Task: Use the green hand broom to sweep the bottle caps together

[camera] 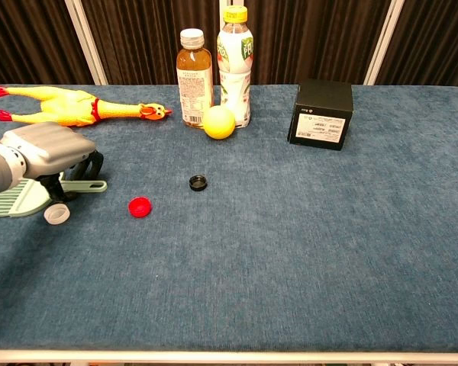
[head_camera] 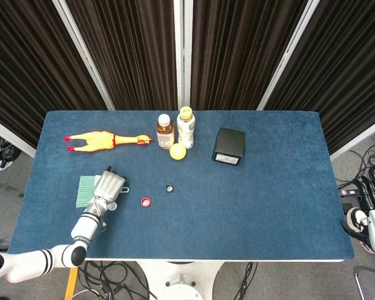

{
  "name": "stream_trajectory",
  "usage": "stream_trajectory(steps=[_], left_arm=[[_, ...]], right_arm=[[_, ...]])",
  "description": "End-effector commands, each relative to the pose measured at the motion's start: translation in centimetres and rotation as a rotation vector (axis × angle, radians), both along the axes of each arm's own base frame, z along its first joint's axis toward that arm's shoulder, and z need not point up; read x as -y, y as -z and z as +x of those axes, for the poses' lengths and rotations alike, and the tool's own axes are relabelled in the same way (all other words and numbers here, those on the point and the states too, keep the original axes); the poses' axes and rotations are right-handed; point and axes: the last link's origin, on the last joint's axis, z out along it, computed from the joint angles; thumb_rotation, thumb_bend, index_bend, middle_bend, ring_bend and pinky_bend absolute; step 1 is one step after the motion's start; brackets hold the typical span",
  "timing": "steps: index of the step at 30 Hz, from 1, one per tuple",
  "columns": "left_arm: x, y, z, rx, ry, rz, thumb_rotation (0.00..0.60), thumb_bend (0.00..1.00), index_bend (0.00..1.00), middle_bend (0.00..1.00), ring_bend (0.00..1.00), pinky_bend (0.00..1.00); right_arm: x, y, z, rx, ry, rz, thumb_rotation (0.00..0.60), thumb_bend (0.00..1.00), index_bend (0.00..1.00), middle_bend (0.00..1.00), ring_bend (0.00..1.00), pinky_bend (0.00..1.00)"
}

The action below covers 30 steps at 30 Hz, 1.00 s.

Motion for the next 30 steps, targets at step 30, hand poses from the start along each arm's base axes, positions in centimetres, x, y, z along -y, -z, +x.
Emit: stream_trajectory(steps=[30], left_arm=[[3.9, -9.9, -3.9, 0.620, 0.018, 0.104, 0.600, 0.40, 0.51, 0.59, 0.48, 0.43]], right_arm=[[-0.2, -0.2, 1.0, 0.002, -0.015, -0.004, 0.600, 0.09, 0.00, 0.04, 0.00, 0.00]])
